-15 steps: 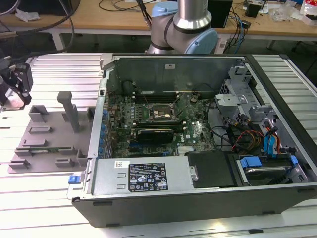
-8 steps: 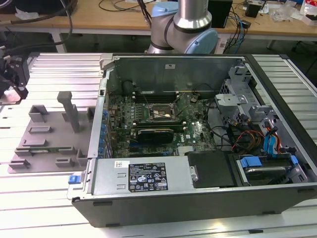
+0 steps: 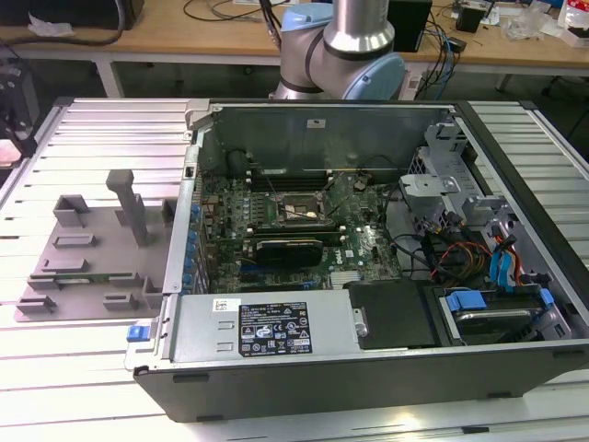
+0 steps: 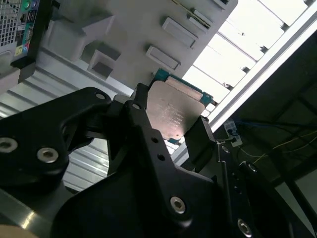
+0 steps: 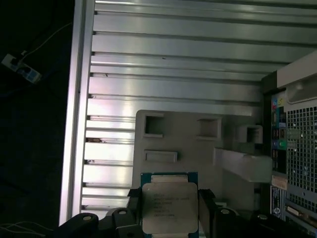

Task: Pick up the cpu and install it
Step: 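Pick up the cpu and move it towards the insertion slot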

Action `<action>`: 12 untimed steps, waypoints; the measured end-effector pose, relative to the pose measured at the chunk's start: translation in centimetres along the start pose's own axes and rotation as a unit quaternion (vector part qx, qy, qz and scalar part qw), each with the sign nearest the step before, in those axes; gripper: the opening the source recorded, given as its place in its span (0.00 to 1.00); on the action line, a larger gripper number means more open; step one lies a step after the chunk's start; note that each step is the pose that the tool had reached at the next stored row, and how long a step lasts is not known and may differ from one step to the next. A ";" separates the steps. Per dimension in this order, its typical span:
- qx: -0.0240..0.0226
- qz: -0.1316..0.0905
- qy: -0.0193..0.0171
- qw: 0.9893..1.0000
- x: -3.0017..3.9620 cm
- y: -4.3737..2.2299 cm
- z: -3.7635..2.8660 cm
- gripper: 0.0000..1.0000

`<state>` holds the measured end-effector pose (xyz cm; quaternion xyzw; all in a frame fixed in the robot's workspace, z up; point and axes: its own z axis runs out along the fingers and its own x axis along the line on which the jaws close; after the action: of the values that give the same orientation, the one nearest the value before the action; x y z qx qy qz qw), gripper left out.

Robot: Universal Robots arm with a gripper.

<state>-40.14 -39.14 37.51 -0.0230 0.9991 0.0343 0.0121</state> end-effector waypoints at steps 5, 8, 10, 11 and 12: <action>0.000 0.000 0.000 1.000 -0.05 0.15 -1.96 0.55; 0.000 0.000 0.000 1.000 -0.08 0.24 -3.15 0.55; 0.000 0.000 0.000 1.000 -0.10 0.29 -3.81 0.55; 0.000 0.000 0.000 1.000 -0.10 0.30 -4.07 0.55; 0.000 0.000 0.000 1.000 -0.11 0.32 -4.32 0.55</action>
<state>-40.14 -39.11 41.84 -0.0230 0.9991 0.0345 0.0121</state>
